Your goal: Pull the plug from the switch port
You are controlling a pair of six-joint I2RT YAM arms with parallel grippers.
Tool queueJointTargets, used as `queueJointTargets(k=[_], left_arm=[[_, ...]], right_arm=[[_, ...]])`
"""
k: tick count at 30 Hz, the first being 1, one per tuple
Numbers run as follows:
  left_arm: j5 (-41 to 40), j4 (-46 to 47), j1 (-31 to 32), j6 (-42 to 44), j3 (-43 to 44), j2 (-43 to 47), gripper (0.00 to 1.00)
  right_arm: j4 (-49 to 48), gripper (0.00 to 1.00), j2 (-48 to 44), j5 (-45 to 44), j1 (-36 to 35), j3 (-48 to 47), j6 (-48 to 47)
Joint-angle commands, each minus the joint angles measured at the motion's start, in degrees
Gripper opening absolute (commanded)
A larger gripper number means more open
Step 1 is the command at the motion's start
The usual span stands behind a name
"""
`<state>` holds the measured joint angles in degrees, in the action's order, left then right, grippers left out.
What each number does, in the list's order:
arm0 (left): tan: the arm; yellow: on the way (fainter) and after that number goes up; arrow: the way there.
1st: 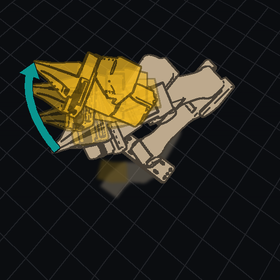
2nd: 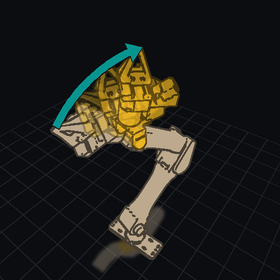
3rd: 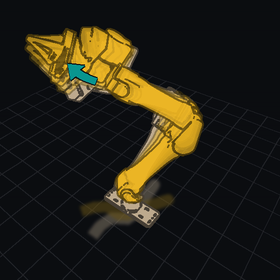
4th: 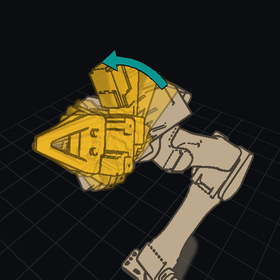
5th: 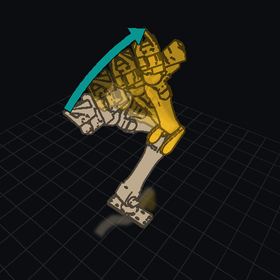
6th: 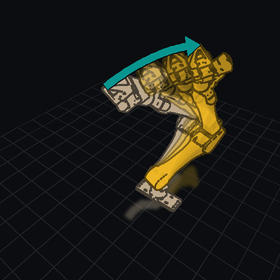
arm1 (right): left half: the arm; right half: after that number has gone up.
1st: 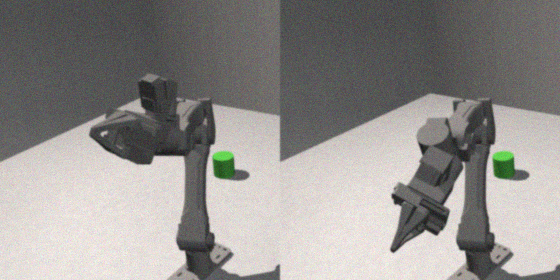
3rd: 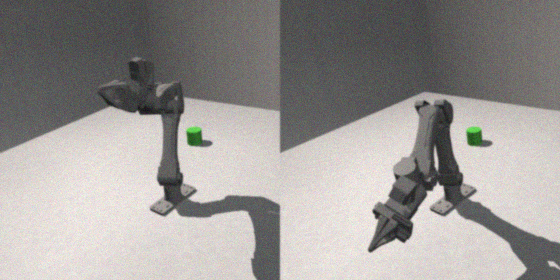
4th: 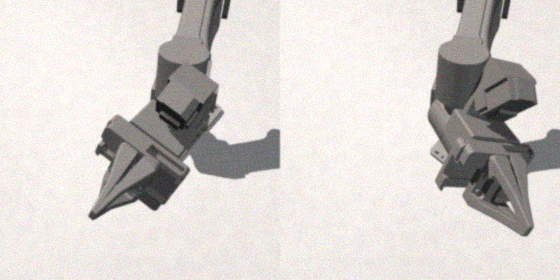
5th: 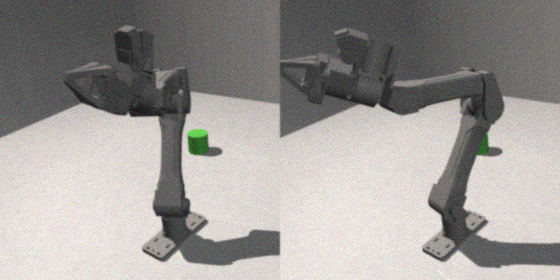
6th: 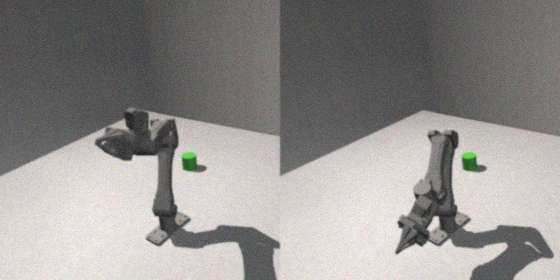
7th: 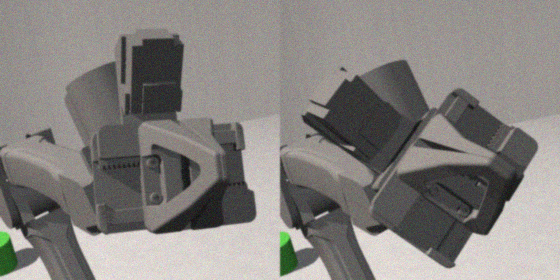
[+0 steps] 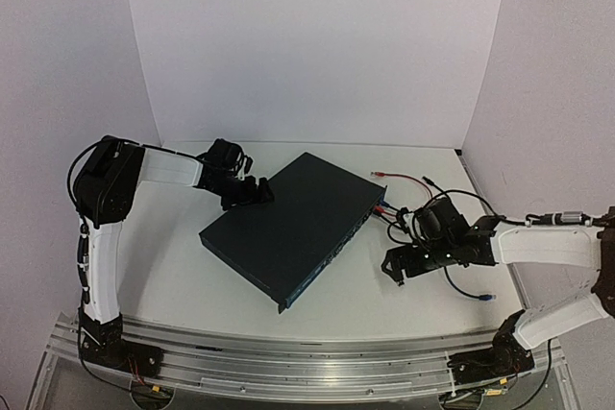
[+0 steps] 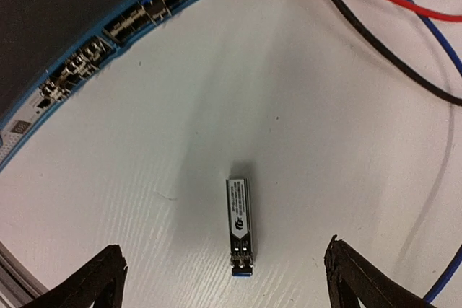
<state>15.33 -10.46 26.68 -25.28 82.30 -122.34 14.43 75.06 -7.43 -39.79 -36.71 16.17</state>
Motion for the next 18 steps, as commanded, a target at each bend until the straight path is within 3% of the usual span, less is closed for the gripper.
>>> queueJointTargets(k=[1,7,14,18], left_arm=[[-0.29,-2.81,0.57,2.67,2.66,1.65,0.99],[0.04,-4.61,0.53,5.86,8.29,-1.02,1.0],[1.61,-6.74,0.59,7.14,14.98,-6.37,1.0],[2.03,-7.38,0.57,8.35,15.26,-7.24,1.0]], right_arm=[[-1.05,0.97,3.45,-0.88,0.34,-7.57,2.73],[-3.89,0.95,11.88,4.6,1.13,-13.4,-4.38],[-4.87,0.91,21.67,11.32,5.41,-21.1,-2.24],[-6.08,0.84,26.03,11.91,5.5,-22.28,-11.83]])
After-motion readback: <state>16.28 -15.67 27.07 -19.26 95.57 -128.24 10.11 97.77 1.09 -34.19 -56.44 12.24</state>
